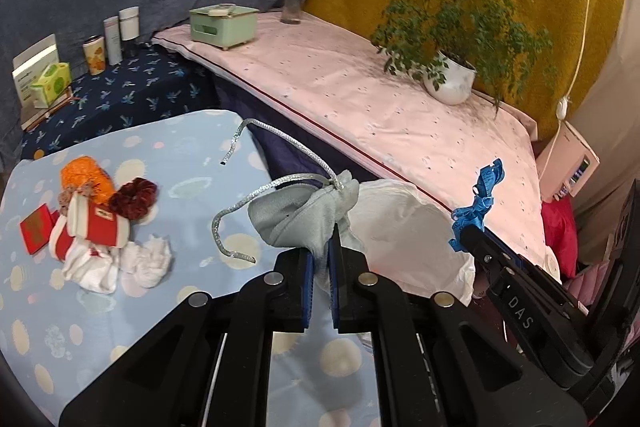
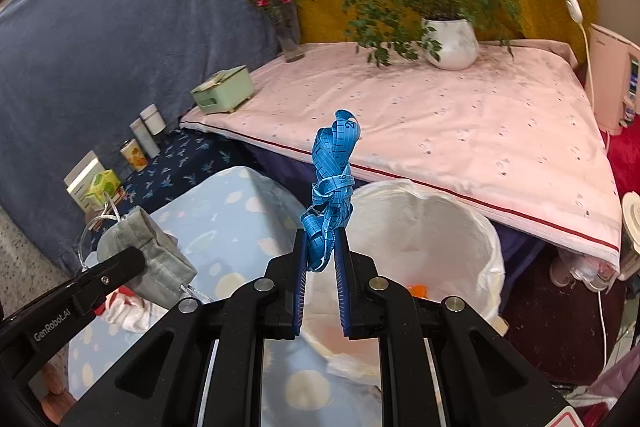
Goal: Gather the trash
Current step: 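Carry the grey pouch and blue ribbon over the bin and release both, then return both grippers to the table and approach the white tissues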
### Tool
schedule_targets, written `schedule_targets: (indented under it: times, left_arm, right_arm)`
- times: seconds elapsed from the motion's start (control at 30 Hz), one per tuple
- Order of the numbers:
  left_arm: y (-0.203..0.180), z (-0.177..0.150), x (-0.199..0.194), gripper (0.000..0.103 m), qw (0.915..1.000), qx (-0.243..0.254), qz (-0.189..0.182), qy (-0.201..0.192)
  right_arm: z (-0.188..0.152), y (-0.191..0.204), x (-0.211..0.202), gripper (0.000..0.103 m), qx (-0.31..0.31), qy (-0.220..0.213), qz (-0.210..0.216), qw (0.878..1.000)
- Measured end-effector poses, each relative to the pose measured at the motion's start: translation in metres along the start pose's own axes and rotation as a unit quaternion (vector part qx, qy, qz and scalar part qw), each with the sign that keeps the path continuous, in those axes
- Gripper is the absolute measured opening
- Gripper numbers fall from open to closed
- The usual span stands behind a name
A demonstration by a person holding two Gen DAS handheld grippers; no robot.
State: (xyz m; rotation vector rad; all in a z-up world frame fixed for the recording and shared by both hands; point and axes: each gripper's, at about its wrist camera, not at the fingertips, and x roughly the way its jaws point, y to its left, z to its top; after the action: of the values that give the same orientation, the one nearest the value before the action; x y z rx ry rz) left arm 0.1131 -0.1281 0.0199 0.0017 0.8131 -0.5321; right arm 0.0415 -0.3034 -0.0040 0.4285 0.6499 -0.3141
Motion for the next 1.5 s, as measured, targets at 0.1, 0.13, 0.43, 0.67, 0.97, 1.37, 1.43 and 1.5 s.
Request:
schedule_targets:
  times: [0.1, 0.13, 0.43, 0.67, 0.97, 1.37, 1.43, 1.5]
  left_arm:
    - [-0.013, -0.001, 0.011, 0.006, 0.9999, 0.011, -0.009, 0.007]
    - [-0.018, -0.002, 0.014, 0.006, 0.9998, 0.015, -0.011, 0.009]
    - [-0.043, -0.005, 0.046, 0.008, 0.9984, 0.032, -0.036, 0.029]
    - [-0.050, -0.006, 0.058, 0.035, 0.9983, 0.030, -0.042, 0.025]
    - [-0.040, -0.005, 0.056, 0.049, 0.9993, 0.022, -0.023, 0.019]
    - [0.004, -0.012, 0.042, 0.049, 0.9997, -0.020, 0.009, 0.014]
    - [0.013, -0.014, 0.040, 0.049, 0.9994, -0.027, 0.015, 0.014]
    - [0.023, -0.014, 0.037, 0.052, 0.9990, -0.037, 0.020, 0.014]
  right_arm:
    - [-0.004, -0.013, 0.004, 0.013, 0.008, 0.005, -0.008, 1.000]
    - [-0.005, -0.017, 0.005, 0.013, 0.010, 0.006, -0.011, 1.000]
    - [-0.011, -0.048, 0.019, 0.013, 0.025, 0.022, -0.025, 0.999]
    - [-0.014, -0.056, 0.026, 0.019, 0.024, 0.026, -0.034, 0.999]
    - [-0.015, -0.051, 0.027, 0.036, 0.029, 0.025, -0.035, 0.999]
    - [-0.018, -0.012, 0.023, 0.048, -0.006, 0.021, -0.025, 0.999]
    - [-0.019, -0.003, 0.022, 0.048, -0.012, 0.021, -0.021, 0.999]
    - [-0.019, 0.006, 0.021, 0.048, -0.019, 0.022, -0.016, 0.999]
